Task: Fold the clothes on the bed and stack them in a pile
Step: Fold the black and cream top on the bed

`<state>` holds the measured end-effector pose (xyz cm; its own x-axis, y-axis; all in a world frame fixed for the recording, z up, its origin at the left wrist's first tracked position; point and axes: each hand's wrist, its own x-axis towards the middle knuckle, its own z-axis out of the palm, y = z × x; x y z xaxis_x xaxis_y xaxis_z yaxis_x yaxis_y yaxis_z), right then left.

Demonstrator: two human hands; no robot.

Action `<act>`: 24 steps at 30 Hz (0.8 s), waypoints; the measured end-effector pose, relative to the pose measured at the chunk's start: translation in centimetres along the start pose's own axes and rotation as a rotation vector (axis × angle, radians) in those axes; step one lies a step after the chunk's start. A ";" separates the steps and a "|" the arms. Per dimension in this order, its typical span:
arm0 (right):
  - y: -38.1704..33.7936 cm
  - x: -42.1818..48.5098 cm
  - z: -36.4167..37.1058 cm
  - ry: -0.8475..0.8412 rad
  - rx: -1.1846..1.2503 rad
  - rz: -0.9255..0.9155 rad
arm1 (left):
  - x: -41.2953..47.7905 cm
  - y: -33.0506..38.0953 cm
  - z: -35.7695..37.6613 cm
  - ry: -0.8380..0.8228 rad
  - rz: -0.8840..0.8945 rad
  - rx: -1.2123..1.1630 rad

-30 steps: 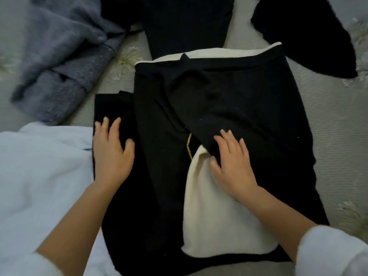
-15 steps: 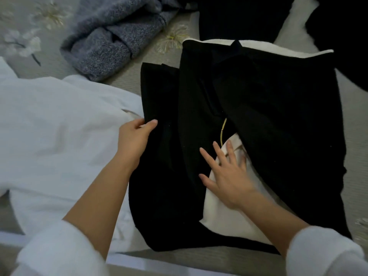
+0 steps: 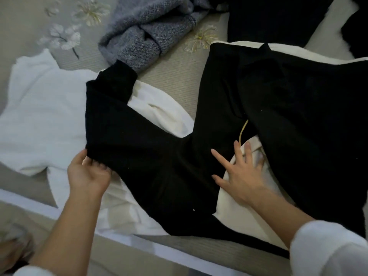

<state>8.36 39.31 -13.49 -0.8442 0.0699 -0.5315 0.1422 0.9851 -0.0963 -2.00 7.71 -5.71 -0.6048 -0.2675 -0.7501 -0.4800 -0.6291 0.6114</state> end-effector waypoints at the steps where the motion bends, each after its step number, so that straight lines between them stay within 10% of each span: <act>1: 0.0 0.0 0.0 -0.004 -0.005 0.002 | 0.1 -0.2 0.0 -0.018 -0.024 -0.011; 7: -1.8 -0.1 -0.9 0.112 -0.114 -0.067 | 1.0 1.1 3.7 0.025 0.146 0.323; 14: -2.2 0.5 -1.3 -0.083 0.229 -0.277 | -1.8 -0.7 8.6 0.102 0.799 0.916; 24: 8.4 -1.9 -6.2 0.531 1.458 0.429 | -10.3 -14.3 15.6 -0.724 1.442 1.721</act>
<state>7.89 48.40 -8.05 -0.6453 0.6374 -0.4211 0.4879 -0.0803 -0.8692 1.19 30.85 -2.82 -0.7661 0.6302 0.1262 0.6322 0.7038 0.3239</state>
